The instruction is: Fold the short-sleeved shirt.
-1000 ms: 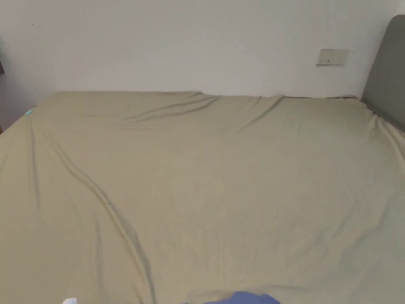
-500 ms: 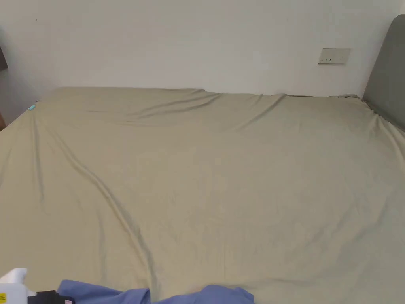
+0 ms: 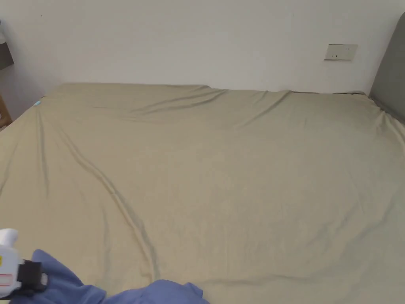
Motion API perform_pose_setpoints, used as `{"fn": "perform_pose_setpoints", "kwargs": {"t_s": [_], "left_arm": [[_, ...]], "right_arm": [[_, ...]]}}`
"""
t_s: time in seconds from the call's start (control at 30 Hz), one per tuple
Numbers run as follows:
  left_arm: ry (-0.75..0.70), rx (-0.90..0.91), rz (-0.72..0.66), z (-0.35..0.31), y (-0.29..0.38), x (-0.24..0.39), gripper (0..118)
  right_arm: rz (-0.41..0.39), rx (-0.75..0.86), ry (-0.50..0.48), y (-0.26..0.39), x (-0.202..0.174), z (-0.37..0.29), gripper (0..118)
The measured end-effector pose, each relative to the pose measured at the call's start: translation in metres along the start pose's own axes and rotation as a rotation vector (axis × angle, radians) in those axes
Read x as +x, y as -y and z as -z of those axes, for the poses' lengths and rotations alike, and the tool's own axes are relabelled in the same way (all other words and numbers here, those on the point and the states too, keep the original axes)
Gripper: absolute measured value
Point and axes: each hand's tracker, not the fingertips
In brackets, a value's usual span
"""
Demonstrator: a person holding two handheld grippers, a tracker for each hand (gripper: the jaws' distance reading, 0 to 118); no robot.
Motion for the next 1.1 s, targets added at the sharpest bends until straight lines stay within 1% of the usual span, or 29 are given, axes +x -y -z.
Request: {"fn": "perform_pose_setpoints", "kwargs": {"t_s": [0.03, 0.07, 0.1, 0.17, 0.2, 0.23, 0.27, 0.3, 0.33, 0.4, 0.43, 0.5, 0.53, 0.57, 0.6, 0.63, 0.67, 0.7, 0.73, 0.77, 0.8, 0.83, 0.87, 0.9, 0.93, 0.97, 1.0, 1.07, 1.1], "left_arm": [[0.047, 0.001, 0.040, 0.002, 0.008, 0.023, 14], [0.100, 0.011, 0.043, 0.004, 0.014, 0.045, 14], [0.124, 0.011, 0.043, 0.014, 0.020, 0.063, 14], [0.156, -0.005, 0.084, 0.030, 0.034, 0.109, 14], [0.195, -0.017, 0.093, 0.037, 0.040, 0.128, 14], [0.250, -0.042, 0.098, 0.046, 0.045, 0.145, 14], [0.311, -0.085, 0.080, 0.058, 0.047, 0.159, 14], [0.340, -0.117, 0.044, 0.070, 0.049, 0.170, 14], [0.353, -0.142, 0.023, 0.084, 0.052, 0.181, 14], [0.316, -0.160, 0.040, 0.113, 0.057, 0.195, 14], [0.304, -0.156, 0.028, 0.123, 0.062, 0.199, 14], [0.305, -0.148, 0.046, 0.130, 0.074, 0.203, 15], [0.306, -0.146, 0.040, 0.136, 0.077, 0.200, 18], [0.328, -0.143, 0.008, 0.137, 0.077, 0.193, 22], [0.397, -0.132, -0.054, 0.131, 0.075, 0.186, 33], [0.467, -0.116, -0.118, 0.123, 0.070, 0.173, 48], [0.538, -0.087, -0.147, 0.109, 0.068, 0.165, 66], [0.570, -0.040, -0.152, 0.095, 0.067, 0.160, 79], [0.564, 0.033, -0.137, 0.078, 0.065, 0.155, 79], [0.526, 0.109, -0.116, 0.057, 0.062, 0.153, 78], [0.463, 0.158, -0.092, 0.045, 0.060, 0.151, 78], [0.379, 0.194, -0.057, 0.038, 0.061, 0.151, 74], [0.302, 0.199, -0.007, 0.039, 0.062, 0.155, 60], [0.220, 0.159, 0.084, 0.047, 0.062, 0.157, 33], [0.135, 0.112, 0.186, 0.058, 0.072, 0.164, 24], [0.070, 0.071, 0.254, 0.069, 0.085, 0.170, 24], [0.057, 0.062, 0.268, 0.076, 0.096, 0.173, 24], [0.199, -0.035, 0.203, 0.077, 0.111, 0.182, 24], [0.280, -0.046, 0.167, 0.072, 0.119, 0.186, 24]], "right_arm": [[0.001, -0.005, 0.000, 0.002, 0.000, 0.001, 0], [0.001, -0.013, 0.001, 0.002, 0.000, 0.002, 0], [0.000, -0.023, -0.002, 0.003, 0.000, 0.003, 0], [-0.014, -0.058, 0.002, 0.005, 0.000, 0.006, 0], [-0.022, -0.067, 0.007, 0.005, -0.001, 0.007, 0], [-0.031, -0.074, 0.008, 0.006, -0.001, 0.007, 0], [-0.035, -0.080, 0.007, 0.008, 0.000, 0.007, 0], [-0.035, -0.085, 0.003, 0.009, 0.000, 0.007, 0], [-0.029, -0.092, -0.004, 0.011, 0.001, 0.007, 0], [-0.026, -0.112, -0.001, 0.015, 0.000, 0.007, 0], [-0.028, -0.114, -0.002, 0.019, 0.000, 0.006, 0], [-0.030, -0.129, -0.003, 0.023, -0.001, 0.005, 0], [-0.029, -0.136, -0.008, 0.026, -0.001, 0.005, 0], [-0.029, -0.145, -0.011, 0.028, -0.002, 0.006, 0], [-0.033, -0.155, -0.011, 0.029, -0.002, 0.007, 0], [-0.042, -0.163, -0.010, 0.030, -0.002, 0.008, 0], [-0.052, -0.166, -0.008, 0.031, -0.002, 0.009, 0], [-0.057, -0.167, -0.009, 0.031, -0.002, 0.009, 0], [-0.056, -0.167, -0.013, 0.031, -0.001, 0.010, 0], [-0.053, -0.169, -0.021, 0.031, 0.000, 0.012, 0], [-0.050, -0.170, -0.027, 0.031, 0.000, 0.014, 0], [-0.048, -0.169, -0.032, 0.031, 0.000, 0.016, 0], [-0.049, -0.167, -0.034, 0.031, -0.001, 0.017, 0], [-0.049, -0.166, -0.037, 0.031, -0.001, 0.019, 0], [-0.047, -0.167, -0.041, 0.031, -0.002, 0.021, 0], [-0.046, -0.169, -0.047, 0.031, -0.004, 0.022, 0], [-0.047, -0.171, -0.051, 0.031, -0.005, 0.023, 0], [-0.070, -0.185, -0.054, 0.032, -0.009, 0.023, 1], [-0.085, -0.188, -0.052, 0.033, -0.011, 0.021, 1]]}}
